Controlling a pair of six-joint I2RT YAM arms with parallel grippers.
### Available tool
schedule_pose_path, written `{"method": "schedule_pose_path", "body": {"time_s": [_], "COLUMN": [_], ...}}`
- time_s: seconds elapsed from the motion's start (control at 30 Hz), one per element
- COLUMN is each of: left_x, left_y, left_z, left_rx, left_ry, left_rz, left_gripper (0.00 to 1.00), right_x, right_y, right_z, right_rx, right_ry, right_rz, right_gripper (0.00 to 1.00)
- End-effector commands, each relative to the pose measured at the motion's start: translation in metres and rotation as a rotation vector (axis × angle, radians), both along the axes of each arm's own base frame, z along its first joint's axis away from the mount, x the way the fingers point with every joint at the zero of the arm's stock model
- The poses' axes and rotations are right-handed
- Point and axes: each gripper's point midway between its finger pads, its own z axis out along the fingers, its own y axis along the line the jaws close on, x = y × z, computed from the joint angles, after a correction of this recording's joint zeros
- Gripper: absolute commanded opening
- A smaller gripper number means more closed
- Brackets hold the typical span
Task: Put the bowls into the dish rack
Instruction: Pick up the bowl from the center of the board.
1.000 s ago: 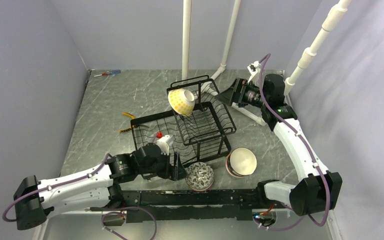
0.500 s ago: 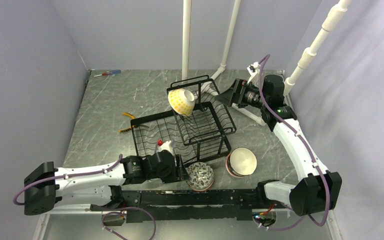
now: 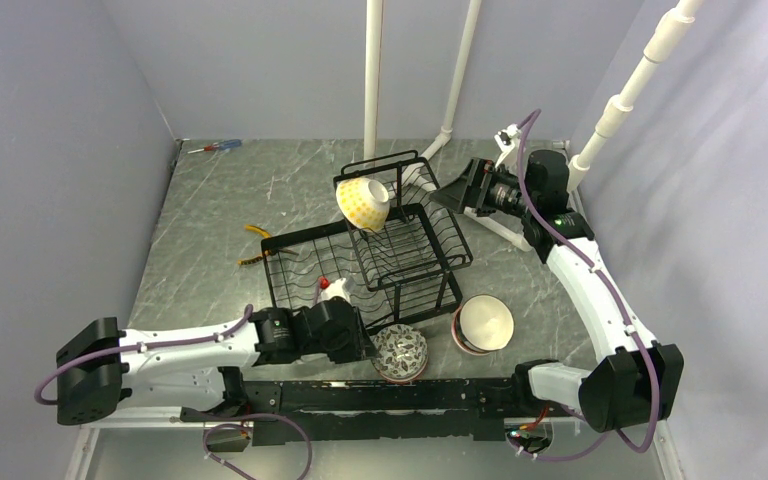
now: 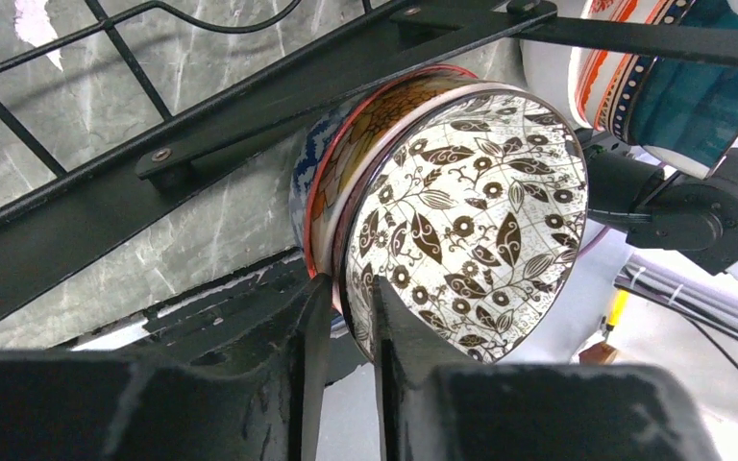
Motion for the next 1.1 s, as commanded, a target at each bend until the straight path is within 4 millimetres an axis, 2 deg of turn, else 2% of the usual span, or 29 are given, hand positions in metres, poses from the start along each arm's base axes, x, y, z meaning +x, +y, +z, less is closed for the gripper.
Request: {"method": "schedule_pose_path", "body": {"time_s": [0.0, 0.1, 0.23, 0.6, 0.87, 1.07], "left_x": [0.004, 0.004, 0.005, 0.011, 0.020, 0.021], "left_y": [-0.011, -0.010, -0.009, -0.003, 0.006, 0.002], "left_z": [0.018, 0.022, 0.029, 0.051, 0.079, 0.103], "left_rx": [-0.033, -0.032, -0.038, -0.066, -0.041, -0.077], "left_ry": [-0.035, -0.044, -0.067, -0.160, -0.322, -0.415], "left_rz": [-0.013, -0.019, -0.029, -0.047, -0.121, -0.183], "left_gripper": [0.23, 0.12, 0.03, 0.03, 0.03, 0.03], "right_x": [-0.004, -0.005, -0.005, -0.003, -0.006, -0.009], "right_y": [-0.002, -0.001, -0.001, 0.000, 0.000, -0.002], "right_z": [0.017, 0.016, 0.016, 0.021, 0.028, 0.034], "right_rx": [0.020, 0.024, 0.026, 0.036, 0.033, 0.037], "right_ry": [-0.066, -0.063, -0.061, -0.073, -0.090, -0.115], "right_rz": [0.001, 0.001, 0.006, 0.003, 0.012, 0.002], "right_gripper": [0.87, 0.87, 0.87, 0.87, 0.89, 0.91]}}
